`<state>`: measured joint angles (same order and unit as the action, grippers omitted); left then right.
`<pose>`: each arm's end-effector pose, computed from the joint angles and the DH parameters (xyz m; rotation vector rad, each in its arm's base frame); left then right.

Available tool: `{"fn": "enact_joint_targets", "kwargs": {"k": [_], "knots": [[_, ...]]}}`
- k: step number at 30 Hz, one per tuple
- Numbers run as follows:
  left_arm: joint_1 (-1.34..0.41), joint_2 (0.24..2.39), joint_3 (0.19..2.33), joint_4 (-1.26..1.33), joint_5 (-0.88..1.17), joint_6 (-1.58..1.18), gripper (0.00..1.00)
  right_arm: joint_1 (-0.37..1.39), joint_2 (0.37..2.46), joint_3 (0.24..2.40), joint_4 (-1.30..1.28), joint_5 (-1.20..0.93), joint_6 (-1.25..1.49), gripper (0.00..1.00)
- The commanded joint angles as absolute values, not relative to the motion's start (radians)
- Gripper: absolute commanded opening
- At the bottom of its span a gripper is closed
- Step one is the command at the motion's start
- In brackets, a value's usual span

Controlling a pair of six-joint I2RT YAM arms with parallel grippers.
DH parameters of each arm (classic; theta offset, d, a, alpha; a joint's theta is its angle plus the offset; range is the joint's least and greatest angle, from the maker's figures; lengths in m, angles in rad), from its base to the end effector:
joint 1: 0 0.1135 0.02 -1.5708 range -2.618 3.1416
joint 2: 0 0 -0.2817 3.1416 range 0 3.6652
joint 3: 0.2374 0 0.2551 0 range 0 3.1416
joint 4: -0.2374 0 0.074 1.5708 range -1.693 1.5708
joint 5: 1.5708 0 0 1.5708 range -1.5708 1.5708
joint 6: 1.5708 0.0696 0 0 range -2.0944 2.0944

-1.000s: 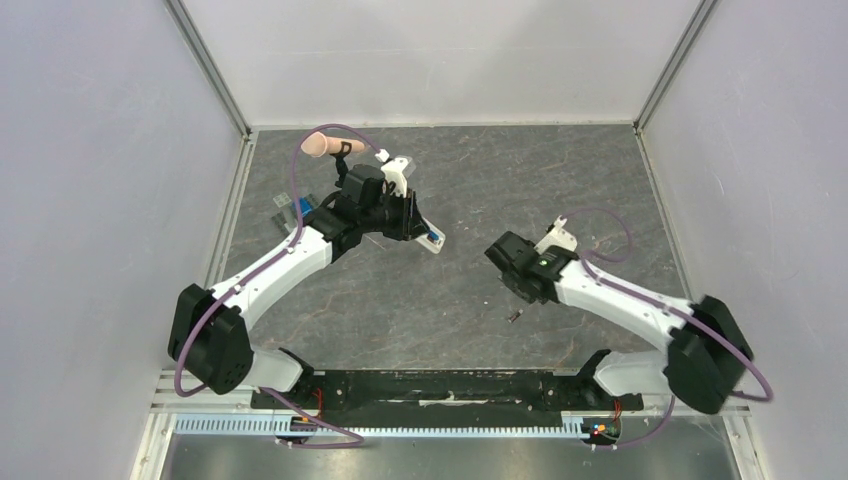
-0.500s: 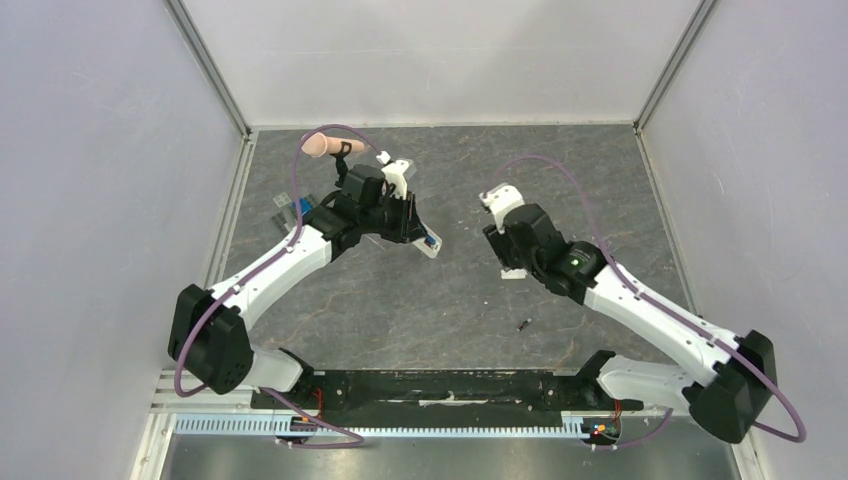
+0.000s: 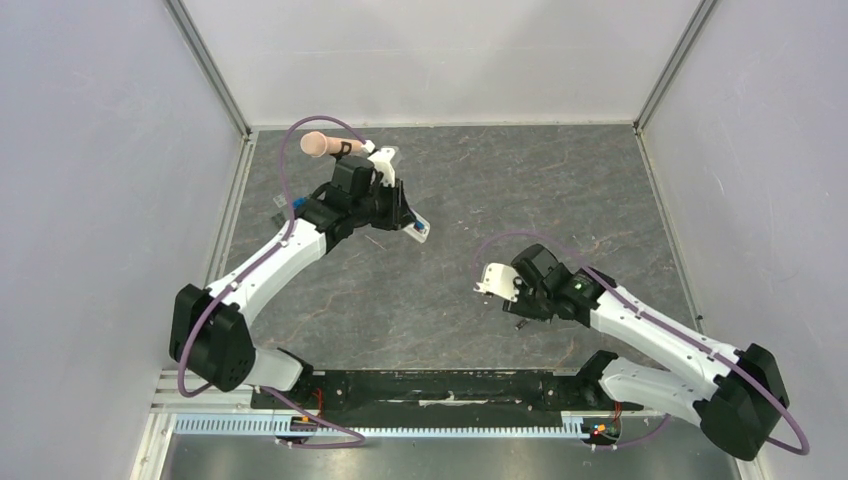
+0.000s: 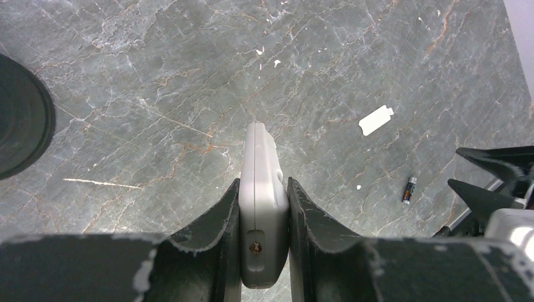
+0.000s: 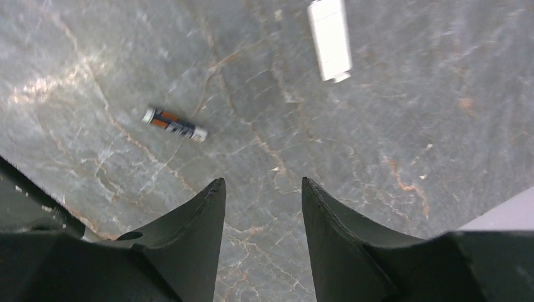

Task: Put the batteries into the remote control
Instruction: Pick up the battery from the center of the board.

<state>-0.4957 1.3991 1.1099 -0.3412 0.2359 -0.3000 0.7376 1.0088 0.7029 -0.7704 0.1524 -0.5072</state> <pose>0.2923 -0.1765 0.2943 0.3573 2.2427 -0.6940 0.1493 0.1214 0.2087 -1.4926 2.1672 -0.1232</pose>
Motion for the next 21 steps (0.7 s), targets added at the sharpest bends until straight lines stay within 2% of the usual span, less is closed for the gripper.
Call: {"fn": "enact_joint_targets", "kwargs": {"k": [1,9,21], "knots": [[-0.491,1.420,1.167,-0.287,0.230,-0.312,0.02,0.737,1.048,0.655,-0.795,0.096,-0.610,0.50],[-0.474,1.446,1.173,-0.275,0.250,-0.317,0.02,0.737,1.104,0.613,-0.670,0.038,-0.668,0.50],[-0.454,1.481,1.190,-0.264,0.266,-0.319,0.02,0.739,1.166,0.659,-0.746,-0.065,-0.711,0.51]]}}
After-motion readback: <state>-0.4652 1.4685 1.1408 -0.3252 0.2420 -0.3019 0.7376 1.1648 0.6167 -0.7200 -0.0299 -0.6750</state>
